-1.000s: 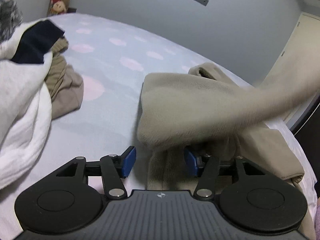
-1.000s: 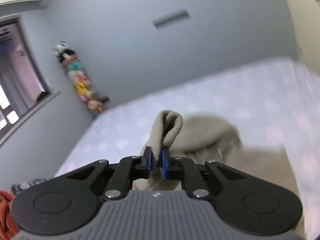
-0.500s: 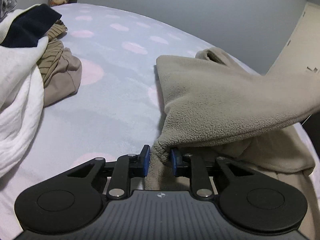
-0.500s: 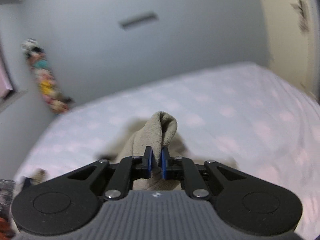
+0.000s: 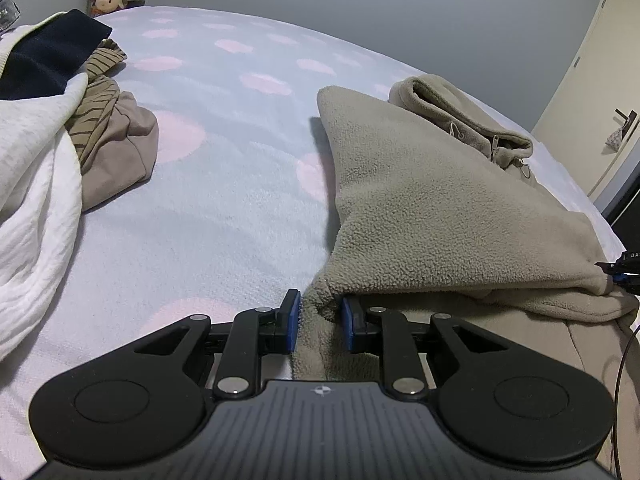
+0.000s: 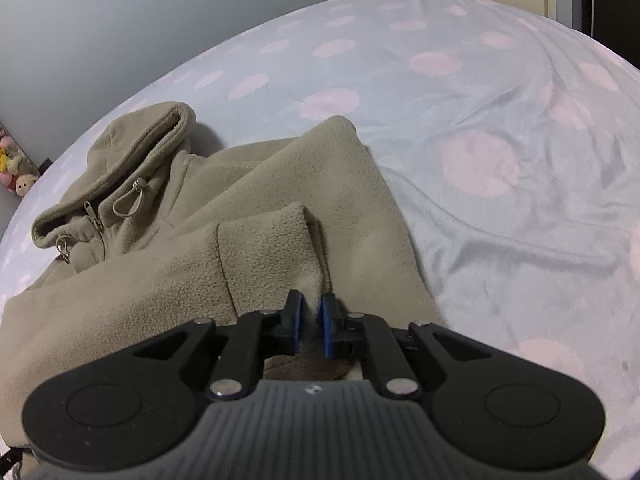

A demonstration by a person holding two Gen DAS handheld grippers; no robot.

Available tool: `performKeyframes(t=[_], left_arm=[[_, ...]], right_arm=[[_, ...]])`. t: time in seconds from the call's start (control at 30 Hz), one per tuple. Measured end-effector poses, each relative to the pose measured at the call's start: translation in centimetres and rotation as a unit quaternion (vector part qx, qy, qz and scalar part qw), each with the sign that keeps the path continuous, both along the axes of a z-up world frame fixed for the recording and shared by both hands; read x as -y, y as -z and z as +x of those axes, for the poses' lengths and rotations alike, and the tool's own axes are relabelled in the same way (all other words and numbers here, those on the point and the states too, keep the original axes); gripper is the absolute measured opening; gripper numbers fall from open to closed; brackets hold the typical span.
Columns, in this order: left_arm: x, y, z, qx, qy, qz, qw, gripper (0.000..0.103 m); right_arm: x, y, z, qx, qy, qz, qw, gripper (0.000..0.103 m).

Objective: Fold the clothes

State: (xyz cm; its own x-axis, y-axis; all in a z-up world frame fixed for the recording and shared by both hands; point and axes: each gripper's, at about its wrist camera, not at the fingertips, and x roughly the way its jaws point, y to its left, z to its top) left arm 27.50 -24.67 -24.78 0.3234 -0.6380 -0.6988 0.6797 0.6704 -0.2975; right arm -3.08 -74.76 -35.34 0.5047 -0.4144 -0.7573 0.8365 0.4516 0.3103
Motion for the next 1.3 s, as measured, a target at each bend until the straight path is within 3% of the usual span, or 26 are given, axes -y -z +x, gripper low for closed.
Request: performKeyframes(t=[0.17, 0.33, 0.6, 0.8, 0.93, 1.03, 1.17, 1.3], left_arm=[[-0.5, -0.9, -0.7, 0.008, 0.002, 0.009, 0.9999, 0.023], [-1.1, -2.1, -1.6, 0.016, 0.003, 0.015, 0.9998, 0.023], [-3.0, -8.4, -8.1, 0.025, 0.046, -0.018, 0.9985, 0.028], [-3.7, -12.8, -15.1, 0.084, 0.131, 0.029, 0.9874, 0.033], [-4.4, -14.8, -19.5, 0.126, 0.185, 0.067, 0.9723, 0.043], [-4.6, -15.4, -22.9, 0.148, 0.24, 0.106, 0.9536, 0.044], [-4.8, -15.2, -26.8, 0.175, 0.308, 0.164, 0.9207, 0.045], [-5.3, -14.4, -30.6, 0.201, 0.376, 0.222, 0.8767, 0.049]], right_arm=[[-0.6, -2.0, -1.1, -0.021, 0.015, 0.002, 1.0, 0.03], [-3.0, -5.7, -4.7, -0.036, 0.003, -0.027, 0.999, 0.032], [-7.3, -10.7, -11.8, -0.011, -0.06, -0.041, 0.997, 0.034], [-12.1, -13.0, -16.4, -0.032, -0.154, -0.068, 0.985, 0.034], [-16.1, -13.3, -19.3, -0.067, -0.214, -0.099, 0.969, 0.035], [-19.2, -12.5, -21.4, -0.089, -0.251, -0.113, 0.957, 0.045], [-23.5, -11.0, -23.4, -0.112, -0.299, -0.127, 0.939, 0.046], [-27.2, -9.6, -24.7, -0.121, -0.336, -0.133, 0.924, 0.046]])
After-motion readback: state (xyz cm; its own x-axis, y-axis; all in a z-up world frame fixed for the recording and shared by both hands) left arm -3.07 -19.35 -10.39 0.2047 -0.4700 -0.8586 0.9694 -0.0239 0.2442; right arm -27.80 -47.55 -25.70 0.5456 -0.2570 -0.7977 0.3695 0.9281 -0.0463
